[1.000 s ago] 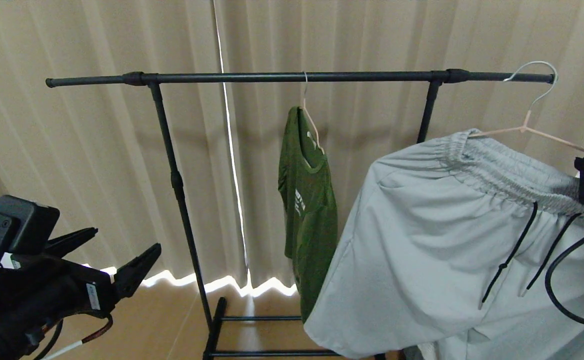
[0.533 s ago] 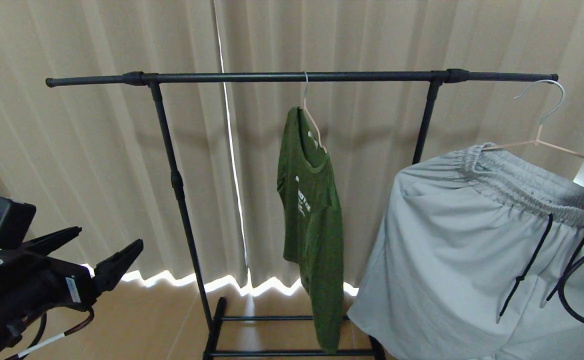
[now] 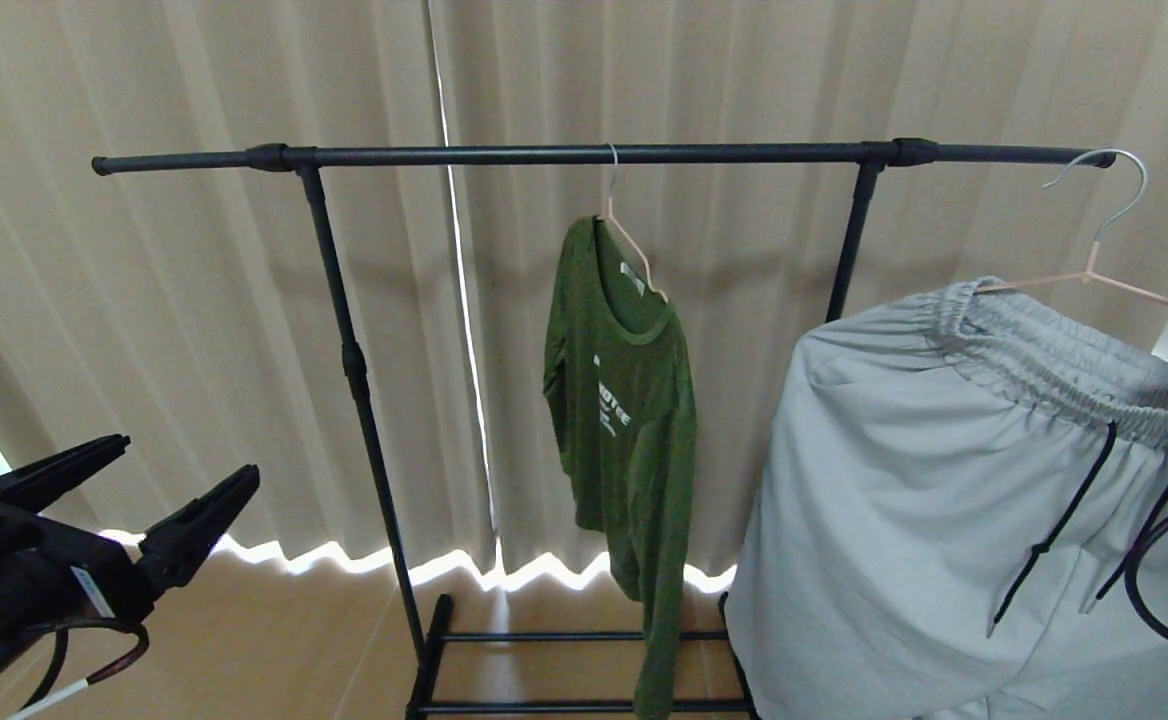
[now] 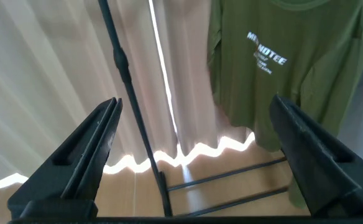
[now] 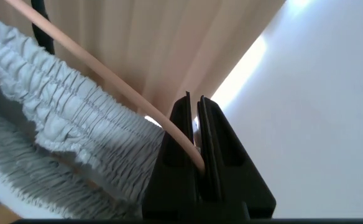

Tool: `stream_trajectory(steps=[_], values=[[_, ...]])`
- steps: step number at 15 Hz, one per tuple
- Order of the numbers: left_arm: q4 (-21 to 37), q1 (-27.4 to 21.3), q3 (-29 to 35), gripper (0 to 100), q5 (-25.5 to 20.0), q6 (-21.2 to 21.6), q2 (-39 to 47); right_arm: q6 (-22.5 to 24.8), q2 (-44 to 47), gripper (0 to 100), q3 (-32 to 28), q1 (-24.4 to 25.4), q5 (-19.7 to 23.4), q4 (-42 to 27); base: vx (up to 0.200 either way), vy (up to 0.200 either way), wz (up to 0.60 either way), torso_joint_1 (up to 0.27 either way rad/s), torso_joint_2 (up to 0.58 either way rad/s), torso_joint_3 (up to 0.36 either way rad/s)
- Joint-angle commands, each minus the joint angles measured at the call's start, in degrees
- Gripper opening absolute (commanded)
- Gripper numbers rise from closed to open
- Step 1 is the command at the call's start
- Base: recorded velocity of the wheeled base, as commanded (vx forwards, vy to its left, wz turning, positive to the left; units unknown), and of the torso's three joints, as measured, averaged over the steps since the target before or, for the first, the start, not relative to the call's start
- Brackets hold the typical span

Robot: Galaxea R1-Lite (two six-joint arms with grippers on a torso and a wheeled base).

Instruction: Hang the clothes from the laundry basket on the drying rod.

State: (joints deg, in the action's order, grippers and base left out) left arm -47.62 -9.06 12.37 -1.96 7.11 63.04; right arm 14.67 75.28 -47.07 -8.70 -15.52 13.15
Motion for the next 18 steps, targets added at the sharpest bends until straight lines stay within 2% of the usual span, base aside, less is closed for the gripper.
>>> stream_trajectory(steps=[1, 10, 13, 17, 18], values=[[0.0, 0.0, -0.2, 100, -0.1, 0.1, -0.4, 0.0, 0.3, 0, 0.0, 0.0, 0.0, 0.0, 0.200, 0.000, 0.00, 0.002, 0.00, 0.002], [0.0, 0.1, -0.7, 100, 0.0, 0.4, -0.5, -0.1, 0.9, 0, 0.0, 0.6, 0.5, 0.3, 0.200, 0.000, 0.00, 0.001, 0.00, 0.001], [0.0, 0.1, -1.1, 100, 0.0, 0.5, -0.5, -0.3, 2.7, 0, -1.1, 3.1, 0.5, 0.6, 0.200, 0.000, 0.00, 0.002, 0.00, 0.004], [0.0, 0.1, -1.4, 100, -0.1, 0.7, -0.6, -2.3, 8.0, 0, -8.0, 7.9, 0.3, 0.0, 0.000, 0.000, 0.00, 0.000, 0.00, 0.000], [0.0, 0.1, -1.4, 100, -0.1, 0.8, -1.0, -2.3, 10.3, 0, -11.6, 9.1, 0.2, -0.1, 0.000, 0.000, 0.00, 0.000, 0.00, 0.000]])
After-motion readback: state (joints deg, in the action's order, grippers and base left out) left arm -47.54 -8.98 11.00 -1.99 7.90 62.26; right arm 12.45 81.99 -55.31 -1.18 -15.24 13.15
